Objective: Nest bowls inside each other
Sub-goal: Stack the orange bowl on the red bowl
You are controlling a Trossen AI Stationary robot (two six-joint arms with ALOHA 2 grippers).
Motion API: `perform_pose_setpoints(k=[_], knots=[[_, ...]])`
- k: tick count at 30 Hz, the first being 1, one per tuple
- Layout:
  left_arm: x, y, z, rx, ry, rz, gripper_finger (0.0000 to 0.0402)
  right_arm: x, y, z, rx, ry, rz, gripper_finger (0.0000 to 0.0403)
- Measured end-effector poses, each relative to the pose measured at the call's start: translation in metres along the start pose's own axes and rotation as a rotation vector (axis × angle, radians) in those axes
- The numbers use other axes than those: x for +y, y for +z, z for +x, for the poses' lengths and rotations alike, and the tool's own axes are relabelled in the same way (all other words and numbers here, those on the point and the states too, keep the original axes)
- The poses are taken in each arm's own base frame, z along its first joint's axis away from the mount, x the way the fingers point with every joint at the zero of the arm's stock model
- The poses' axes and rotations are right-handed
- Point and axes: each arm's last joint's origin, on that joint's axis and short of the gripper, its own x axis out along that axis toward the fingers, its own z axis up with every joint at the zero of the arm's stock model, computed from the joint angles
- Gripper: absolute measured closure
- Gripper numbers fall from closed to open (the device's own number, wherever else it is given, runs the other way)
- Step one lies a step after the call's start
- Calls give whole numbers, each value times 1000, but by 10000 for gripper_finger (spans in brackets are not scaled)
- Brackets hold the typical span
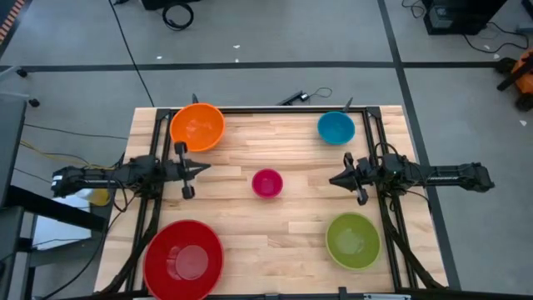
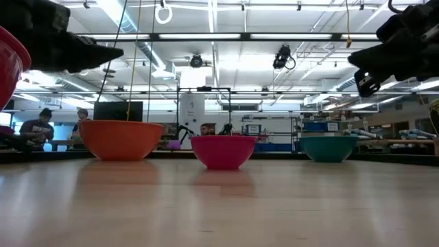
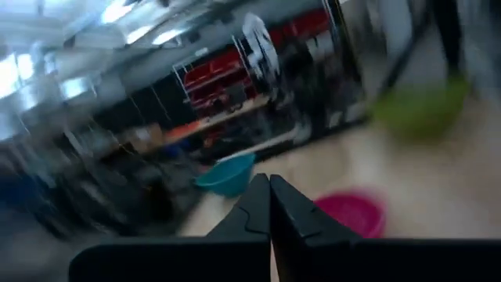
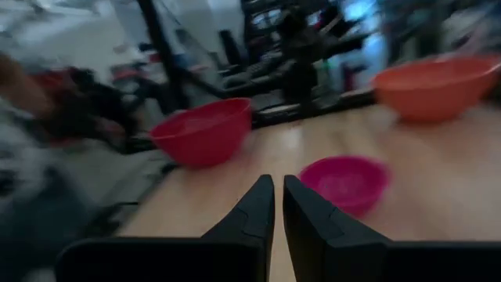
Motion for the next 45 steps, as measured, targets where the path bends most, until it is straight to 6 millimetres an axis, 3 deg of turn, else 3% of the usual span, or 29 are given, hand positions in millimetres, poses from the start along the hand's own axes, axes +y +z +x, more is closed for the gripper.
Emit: perform_pose_setpoints(k=[3,6,9,15,23,26,31,39,45], knots=[[5,4,0,-36,132,-456,401,-2,6,0,-76,-93,-58,365],[10,2,-1,-101,303,-975,401,-2,18,-2,-225,-150,68,365],[13,-2,-3,-153,452,-1212,401,-4,28,-5,-375,-257,192,365],[17,-1,-5,-228,596,-1265,401,-10,28,-8,-516,-384,533,365],[17,0,-4,-218,558,-1249,401,-19,15,1,-465,-491,749,365],[16,5,-3,-173,484,-1194,398,-22,16,10,-362,-483,836,365],[26,32,3,-71,457,-1055,368,-25,45,42,-175,-540,766,365],[41,65,10,508,533,-717,277,-53,105,111,-137,-696,673,364],[45,81,28,704,477,-540,225,-77,129,152,-68,-562,560,364]])
